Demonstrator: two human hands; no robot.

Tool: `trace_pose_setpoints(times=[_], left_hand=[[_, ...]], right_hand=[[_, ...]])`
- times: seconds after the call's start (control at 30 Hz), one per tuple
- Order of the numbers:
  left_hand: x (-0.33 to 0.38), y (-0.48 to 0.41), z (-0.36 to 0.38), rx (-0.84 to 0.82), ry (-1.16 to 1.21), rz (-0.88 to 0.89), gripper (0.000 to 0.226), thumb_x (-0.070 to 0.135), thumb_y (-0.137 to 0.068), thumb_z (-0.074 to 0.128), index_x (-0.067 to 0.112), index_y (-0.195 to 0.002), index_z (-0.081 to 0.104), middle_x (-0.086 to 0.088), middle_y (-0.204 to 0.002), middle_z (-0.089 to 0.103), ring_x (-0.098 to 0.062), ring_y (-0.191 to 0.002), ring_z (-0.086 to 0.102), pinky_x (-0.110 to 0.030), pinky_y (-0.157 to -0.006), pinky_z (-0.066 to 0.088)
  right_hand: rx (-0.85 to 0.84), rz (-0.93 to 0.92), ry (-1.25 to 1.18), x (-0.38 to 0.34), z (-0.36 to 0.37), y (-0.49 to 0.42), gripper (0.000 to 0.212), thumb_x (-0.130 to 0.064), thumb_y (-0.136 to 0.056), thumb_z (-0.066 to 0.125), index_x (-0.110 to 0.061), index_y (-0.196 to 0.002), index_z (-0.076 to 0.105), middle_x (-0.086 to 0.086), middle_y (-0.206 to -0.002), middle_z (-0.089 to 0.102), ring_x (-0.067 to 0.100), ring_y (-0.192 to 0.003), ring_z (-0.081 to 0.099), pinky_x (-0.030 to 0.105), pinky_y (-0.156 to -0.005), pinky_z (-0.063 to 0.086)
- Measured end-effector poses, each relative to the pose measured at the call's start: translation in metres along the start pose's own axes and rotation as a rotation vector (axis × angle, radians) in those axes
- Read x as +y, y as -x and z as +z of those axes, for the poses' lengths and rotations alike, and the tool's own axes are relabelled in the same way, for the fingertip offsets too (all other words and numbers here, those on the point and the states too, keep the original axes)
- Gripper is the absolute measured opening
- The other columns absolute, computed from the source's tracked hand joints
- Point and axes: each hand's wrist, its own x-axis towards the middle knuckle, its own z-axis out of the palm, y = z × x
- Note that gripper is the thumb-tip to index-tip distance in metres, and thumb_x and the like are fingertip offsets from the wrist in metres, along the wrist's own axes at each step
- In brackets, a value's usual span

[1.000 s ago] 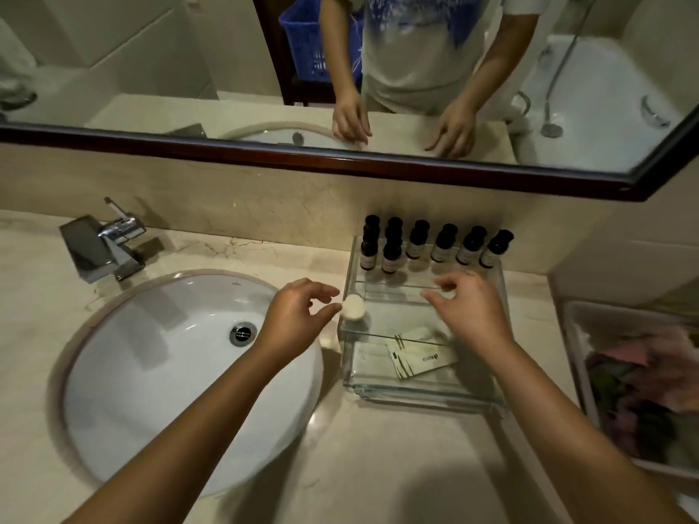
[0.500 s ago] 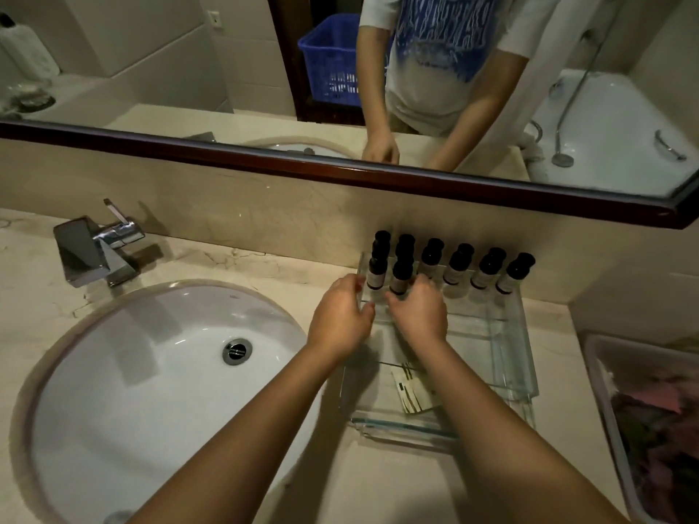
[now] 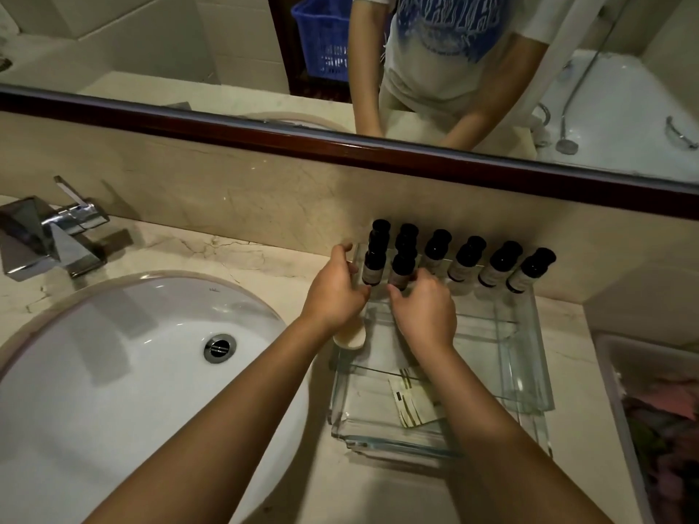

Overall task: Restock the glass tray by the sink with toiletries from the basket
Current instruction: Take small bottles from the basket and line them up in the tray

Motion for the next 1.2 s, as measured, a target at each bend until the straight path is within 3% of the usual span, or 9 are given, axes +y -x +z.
trace_pose_setpoints(times=[0.3,0.47,0.57,0.73,0.83,0.97,1.2], left_hand=[[-0.003,0.002,0.002,0.016,-0.021,0.01,0.072,0.015,-0.085,0.066,0.015,-0.143,0.024,-0.006,-0.126,0.054,-0.021,-0.119,0.05,-0.024,-0.086,0.037],[-0.002,0.016,-0.006,0.048,-0.086,-0.012,0.075,0.019,-0.083,0.068,0.016,-0.144,0.024,-0.005,-0.135,0.047,-0.023,-0.127,0.038,-0.035,-0.101,0.038],[0.0,0.031,-0.02,0.03,-0.134,-0.015,0.07,0.02,-0.086,0.065,0.014,-0.144,0.026,-0.006,-0.137,0.046,-0.023,-0.13,0.036,-0.036,-0.104,0.036],[0.002,0.079,-0.053,-0.024,-0.235,0.039,0.058,0.022,-0.09,0.06,0.015,-0.141,0.033,-0.005,-0.137,0.045,-0.021,-0.129,0.035,-0.031,-0.104,0.031],[-0.001,0.117,-0.087,-0.058,-0.305,0.066,0.046,0.025,-0.091,0.056,0.018,-0.135,0.044,-0.004,-0.137,0.045,-0.022,-0.131,0.032,-0.03,-0.104,0.03],[-0.019,0.185,-0.148,-0.001,-0.342,0.078,0.037,0.027,-0.09,0.058,0.021,-0.127,0.054,-0.002,-0.13,0.05,-0.017,-0.123,0.04,-0.025,-0.101,0.034],[-0.09,0.347,-0.269,0.098,-0.374,-0.133,0.032,0.027,-0.09,0.06,0.023,-0.121,0.056,0.001,-0.125,0.051,-0.019,-0.123,0.044,-0.026,-0.102,0.031]], right_hand=[[-0.004,-0.018,0.01,0.0,0.0,0.002,0.035,-0.034,-0.089,0.06,-0.006,-0.111,0.056,0.012,-0.114,0.06,0.03,-0.102,0.058,0.028,-0.068,0.038],[-0.034,-0.011,-0.043,-0.001,-0.011,0.011,0.051,-0.036,-0.087,0.063,-0.004,-0.124,0.05,0.012,-0.125,0.056,0.029,-0.113,0.055,0.031,-0.08,0.044],[-0.045,-0.004,-0.075,0.004,-0.025,0.023,0.054,-0.038,-0.086,0.064,-0.007,-0.127,0.05,0.013,-0.115,0.063,0.028,-0.107,0.058,0.031,-0.078,0.046],[-0.156,-0.039,-0.002,0.007,-0.063,0.051,0.038,-0.035,-0.089,0.06,-0.01,-0.117,0.059,0.01,-0.107,0.066,0.025,-0.095,0.061,0.03,-0.074,0.047],[-0.245,-0.163,0.11,-0.005,-0.09,0.08,0.032,-0.032,-0.091,0.056,-0.013,-0.116,0.06,0.007,-0.115,0.062,0.024,-0.1,0.059,0.031,-0.079,0.047],[-0.388,-0.46,0.261,-0.04,-0.114,0.13,0.028,-0.029,-0.092,0.053,-0.013,-0.114,0.061,0.005,-0.118,0.06,0.024,-0.105,0.057,0.032,-0.082,0.047],[-0.393,-0.758,0.168,-0.145,-0.131,0.23,0.028,-0.029,-0.093,0.052,-0.016,-0.115,0.062,0.003,-0.115,0.062,0.021,-0.106,0.056,0.032,-0.086,0.045]])
